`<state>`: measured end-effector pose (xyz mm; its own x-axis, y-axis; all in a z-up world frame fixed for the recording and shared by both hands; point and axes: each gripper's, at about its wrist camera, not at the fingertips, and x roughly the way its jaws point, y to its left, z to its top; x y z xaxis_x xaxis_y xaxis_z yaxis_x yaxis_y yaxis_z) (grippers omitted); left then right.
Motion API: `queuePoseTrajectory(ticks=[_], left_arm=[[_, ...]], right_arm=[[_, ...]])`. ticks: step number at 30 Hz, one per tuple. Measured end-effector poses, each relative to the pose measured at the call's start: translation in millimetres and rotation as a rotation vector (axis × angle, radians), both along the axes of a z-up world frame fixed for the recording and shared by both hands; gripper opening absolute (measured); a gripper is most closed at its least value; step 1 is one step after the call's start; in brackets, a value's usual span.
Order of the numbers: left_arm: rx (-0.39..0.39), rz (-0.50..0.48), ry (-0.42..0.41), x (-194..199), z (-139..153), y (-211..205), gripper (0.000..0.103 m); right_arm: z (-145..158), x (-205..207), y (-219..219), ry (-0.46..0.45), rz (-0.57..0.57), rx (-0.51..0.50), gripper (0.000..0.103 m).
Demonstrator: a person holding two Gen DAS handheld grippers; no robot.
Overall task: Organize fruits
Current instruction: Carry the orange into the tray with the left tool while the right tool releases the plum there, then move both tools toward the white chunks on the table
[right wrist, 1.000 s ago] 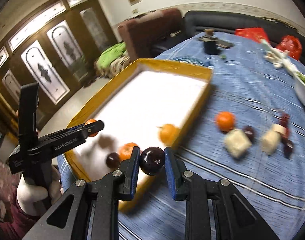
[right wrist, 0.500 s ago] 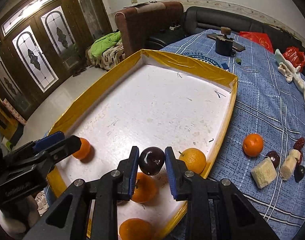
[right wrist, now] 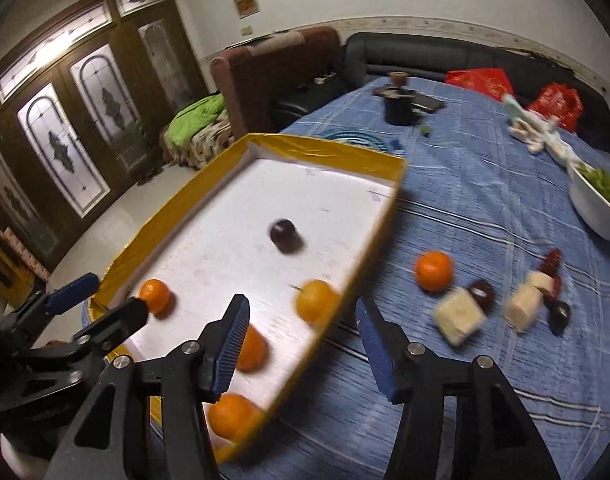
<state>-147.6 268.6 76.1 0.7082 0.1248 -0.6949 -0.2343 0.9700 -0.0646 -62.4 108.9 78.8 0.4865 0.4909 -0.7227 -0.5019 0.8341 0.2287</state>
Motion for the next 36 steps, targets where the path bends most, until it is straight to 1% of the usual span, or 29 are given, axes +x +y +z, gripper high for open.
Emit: queuePoseTrajectory(ticks=[5, 14, 18, 22, 25, 28, 31, 34, 35, 36], left_arm=[[0.054, -0.053, -0.003, -0.2, 7.3, -33.6, 0.088], [0.101, -0.127, 0.009, 7.1, 10.9, -76.1, 0.088], [0.101, -0.151, 0.024, 12.0, 7.7, -86.7, 0.088], [0.069, -0.177, 0.041, 15.6, 1.7, -91.5, 0.088], [0.043, -0.194, 0.055, 19.2, -4.0, -94.3, 0.088], [0.019, -0.21, 0.075, 24.0, -11.2, -98.2, 0.088], [0.006, -0.236, 0.08, 26.5, -14.6, -104.5, 0.088], [0.004, -0.275, 0.073, 29.9, -13.7, -113.6, 0.088], [0.007, -0.283, 0.07, 31.6, -13.1, -116.2, 0.088], [0.011, -0.292, 0.068, 33.0, -13.0, -118.8, 0.088]], right_arm=[[-2.3, 0.9, -48.1, 0.011, -0.083, 0.017, 0.061], [-6.7, 7.4, -136.5, 0.015, -0.233, 0.025, 0.061], [-9.3, 10.7, -169.1, 0.017, -0.289, 0.03, 0.062], [-14.5, 17.9, -193.0, 0.024, -0.338, 0.033, 0.062], [-22.1, 28.4, -203.3, 0.053, -0.364, 0.045, 0.062], [-30.5, 40.2, -200.4, 0.085, -0.365, 0.058, 0.062], [-38.9, 54.4, -181.4, 0.112, -0.333, 0.074, 0.062], [-44.7, 67.5, -156.9, 0.12, -0.311, 0.062, 0.063], [-45.3, 69.9, -152.0, 0.113, -0.311, 0.056, 0.066], [-41.5, 71.1, -145.4, 0.076, -0.314, 0.045, 0.067]])
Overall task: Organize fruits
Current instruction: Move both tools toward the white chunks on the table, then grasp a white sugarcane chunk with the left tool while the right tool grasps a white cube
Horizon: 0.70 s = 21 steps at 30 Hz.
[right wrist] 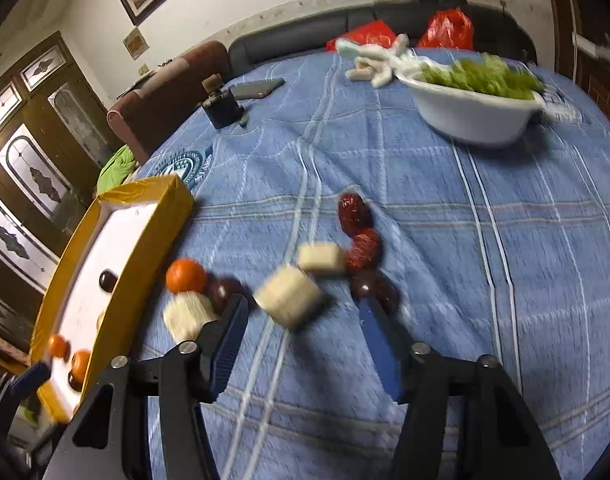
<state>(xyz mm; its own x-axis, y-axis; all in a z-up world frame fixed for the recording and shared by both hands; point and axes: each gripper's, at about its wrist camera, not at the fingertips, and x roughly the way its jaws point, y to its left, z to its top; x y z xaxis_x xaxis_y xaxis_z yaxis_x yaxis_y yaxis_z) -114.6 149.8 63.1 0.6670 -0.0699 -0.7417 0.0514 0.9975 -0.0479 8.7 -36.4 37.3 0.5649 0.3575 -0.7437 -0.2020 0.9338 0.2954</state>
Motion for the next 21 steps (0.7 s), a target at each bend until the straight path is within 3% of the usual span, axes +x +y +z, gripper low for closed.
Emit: queuePoseTrajectory(ticks=[5, 8, 9, 12, 19, 21], left_arm=[[0.004, -0.019, 0.013, 11.1, -5.7, -7.8, 0.088], [-0.004, -0.027, 0.028, 20.3, -9.9, -10.0, 0.088], [-0.01, -0.034, 0.033, 23.8, -11.1, -11.7, 0.088], [-0.016, -0.058, 0.04, 34.1, -13.0, -18.3, 0.088], [0.019, -0.114, 0.069, 79.5, -27.9, -44.8, 0.088], [0.017, -0.118, 0.095, 92.9, -35.6, -47.4, 0.088]], right_arm=[[-0.2, 8.1, 18.9, -0.01, 0.03, -0.025, 0.065], [-4.7, 5.1, 26.1, -0.043, 0.034, -0.104, 0.04], [-5.1, 3.8, 25.3, -0.056, 0.037, -0.118, 0.04], [-5.5, 6.2, 11.9, -0.034, 0.042, -0.036, 0.039], [9.6, 3.4, -13.4, -0.058, 0.017, 0.053, 0.04], [10.1, 4.7, -19.9, -0.054, 0.004, 0.073, 0.034]])
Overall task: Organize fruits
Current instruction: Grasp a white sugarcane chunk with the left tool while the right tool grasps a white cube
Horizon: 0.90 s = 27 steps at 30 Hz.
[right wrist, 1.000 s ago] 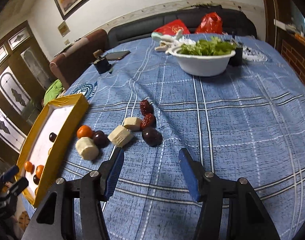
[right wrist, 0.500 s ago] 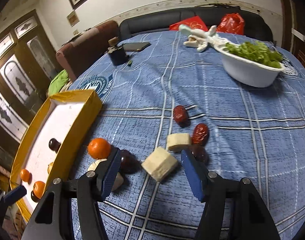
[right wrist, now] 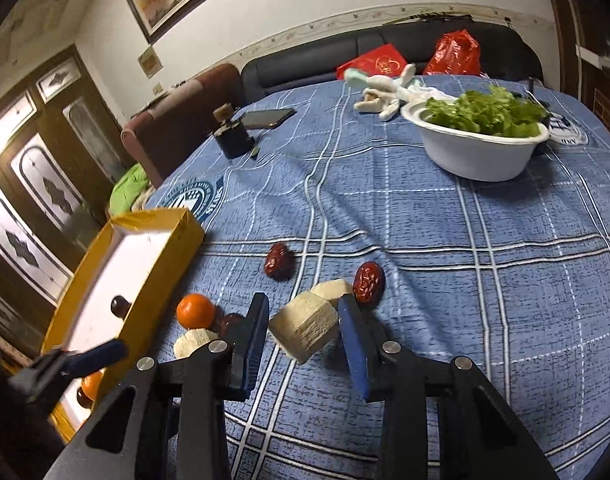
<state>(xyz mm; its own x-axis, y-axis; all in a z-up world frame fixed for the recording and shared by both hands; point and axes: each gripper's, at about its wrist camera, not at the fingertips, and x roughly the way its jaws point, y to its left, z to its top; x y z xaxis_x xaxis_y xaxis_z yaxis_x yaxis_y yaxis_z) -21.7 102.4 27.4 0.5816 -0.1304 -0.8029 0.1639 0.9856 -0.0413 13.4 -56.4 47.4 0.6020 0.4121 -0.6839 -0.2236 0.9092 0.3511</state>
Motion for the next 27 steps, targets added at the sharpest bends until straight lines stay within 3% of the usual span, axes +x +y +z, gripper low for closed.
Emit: queuePoseTrajectory(ticks=[5, 7, 9, 10, 12, 16, 20, 23, 27], left_arm=[[0.037, -0.01, 0.042, 20.8, -16.5, -10.5, 0.078], [0.085, -0.014, 0.063, 23.8, -25.1, -16.5, 0.042], [0.065, -0.022, 0.043, 20.8, -23.4, -16.5, 0.031], [0.058, -0.014, 0.042, 19.4, -22.1, -15.5, 0.031], [0.033, 0.001, 0.049, 15.9, -19.7, -11.2, 0.031], [-0.022, 0.04, 0.028, -0.1, -5.5, 4.9, 0.031], [-0.074, 0.078, 0.016, -16.6, 4.6, 24.0, 0.031], [-0.097, 0.098, 0.007, -27.3, 9.8, 35.8, 0.031], [-0.133, 0.138, -0.01, -42.7, 17.6, 57.7, 0.031]], right_arm=[[0.0, 2.9, -5.3, 0.012, 0.001, 0.033, 0.032], [0.2, 1.8, -4.8, 0.015, 0.009, 0.038, 0.03], [1.0, 0.4, -3.5, 0.016, 0.016, 0.042, 0.026], [1.9, -0.2, -3.2, 0.016, 0.022, 0.047, 0.024], [2.4, -0.4, -4.1, 0.02, 0.032, 0.064, 0.012], [1.8, 1.5, -12.1, 0.047, 0.049, 0.156, 0.012], [-5.3, 5.3, -14.0, 0.086, 0.049, 0.14, 0.013], [-9.8, 3.3, -6.2, 0.099, 0.077, 0.126, 0.022], [-15.1, -6.0, 22.5, 0.061, 0.136, 0.013, 0.039]])
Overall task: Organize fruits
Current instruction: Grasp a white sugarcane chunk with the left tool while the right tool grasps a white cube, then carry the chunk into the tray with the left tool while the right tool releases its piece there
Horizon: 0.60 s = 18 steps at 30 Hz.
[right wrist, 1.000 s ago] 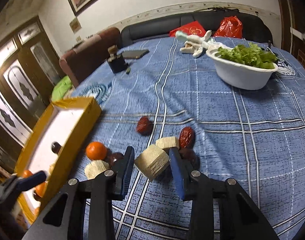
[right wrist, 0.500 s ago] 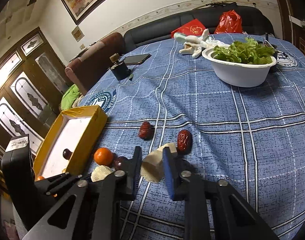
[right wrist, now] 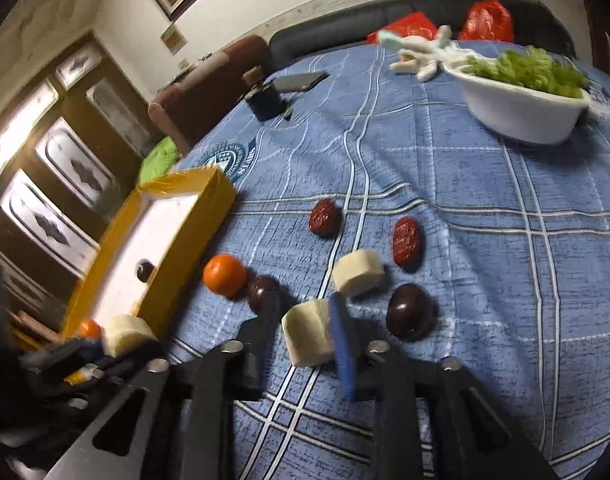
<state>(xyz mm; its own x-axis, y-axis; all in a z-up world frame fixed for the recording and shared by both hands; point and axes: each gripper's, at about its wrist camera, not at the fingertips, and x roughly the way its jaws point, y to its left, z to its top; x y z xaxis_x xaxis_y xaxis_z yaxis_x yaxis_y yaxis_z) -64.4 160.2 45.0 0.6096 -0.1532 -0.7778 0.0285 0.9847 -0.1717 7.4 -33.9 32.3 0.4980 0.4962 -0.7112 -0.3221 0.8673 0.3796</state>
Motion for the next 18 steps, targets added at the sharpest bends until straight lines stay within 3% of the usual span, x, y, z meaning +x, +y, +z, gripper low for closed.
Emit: queuePoseTrajectory(ticks=[3, 9, 14, 18], left_arm=[[-0.023, 0.039, -0.017, -12.0, 5.1, 20.7, 0.031], [-0.056, 0.135, -0.035, -32.8, 8.8, 70.6, 0.031], [-0.055, 0.228, -0.036, -40.1, 6.7, 115.9, 0.031], [-0.068, 0.291, -0.036, -37.9, 5.0, 144.4, 0.031]], right_arm=[[-7.1, -1.4, 9.9, -0.02, -0.014, -0.09, 0.038], [-14.8, -1.8, 14.4, -0.022, -0.038, -0.138, 0.035], [11.9, -21.6, 16.6, -0.054, -0.051, -0.071, 0.035], [41.1, -39.0, 53.4, -0.094, 0.051, -0.064, 0.035]])
